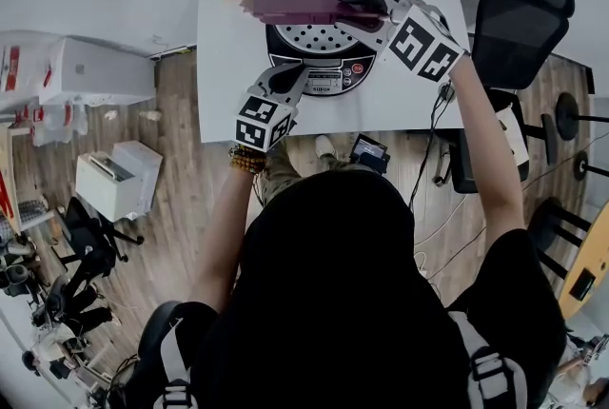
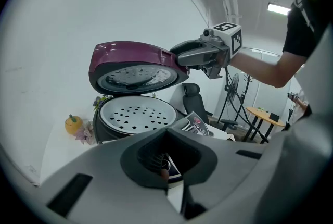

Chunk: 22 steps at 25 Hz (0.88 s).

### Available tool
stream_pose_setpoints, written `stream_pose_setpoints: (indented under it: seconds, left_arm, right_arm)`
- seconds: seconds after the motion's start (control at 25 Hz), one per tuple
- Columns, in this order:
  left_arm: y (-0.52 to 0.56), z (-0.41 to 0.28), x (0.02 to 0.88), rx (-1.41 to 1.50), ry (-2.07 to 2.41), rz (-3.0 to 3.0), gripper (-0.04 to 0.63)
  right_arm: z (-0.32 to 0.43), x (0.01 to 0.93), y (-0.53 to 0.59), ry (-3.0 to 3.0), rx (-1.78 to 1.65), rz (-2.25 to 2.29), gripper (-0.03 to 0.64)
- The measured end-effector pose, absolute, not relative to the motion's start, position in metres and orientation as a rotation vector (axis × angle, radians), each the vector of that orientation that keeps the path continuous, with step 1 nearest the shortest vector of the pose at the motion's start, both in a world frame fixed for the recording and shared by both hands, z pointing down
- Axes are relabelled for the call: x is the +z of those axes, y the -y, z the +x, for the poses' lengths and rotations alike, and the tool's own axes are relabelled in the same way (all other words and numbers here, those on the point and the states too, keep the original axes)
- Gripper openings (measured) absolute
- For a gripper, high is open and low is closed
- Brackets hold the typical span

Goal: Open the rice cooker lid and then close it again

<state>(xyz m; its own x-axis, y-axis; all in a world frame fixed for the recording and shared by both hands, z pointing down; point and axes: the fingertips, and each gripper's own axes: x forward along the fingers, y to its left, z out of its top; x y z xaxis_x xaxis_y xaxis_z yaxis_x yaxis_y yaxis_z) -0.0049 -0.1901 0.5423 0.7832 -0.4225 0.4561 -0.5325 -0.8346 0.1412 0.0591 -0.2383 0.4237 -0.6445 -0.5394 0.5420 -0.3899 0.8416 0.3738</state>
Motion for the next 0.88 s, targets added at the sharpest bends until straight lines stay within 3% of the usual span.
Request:
stream_pose_setpoints:
  seconds: [0.88]
  left_arm:
    - [0.191, -0.005, 0.543, 0.605, 0.754, 2.709, 0.025]
  right_arm:
    - [0.053, 0.453, 0.222, 2.318, -0.277, 0.624, 0.132]
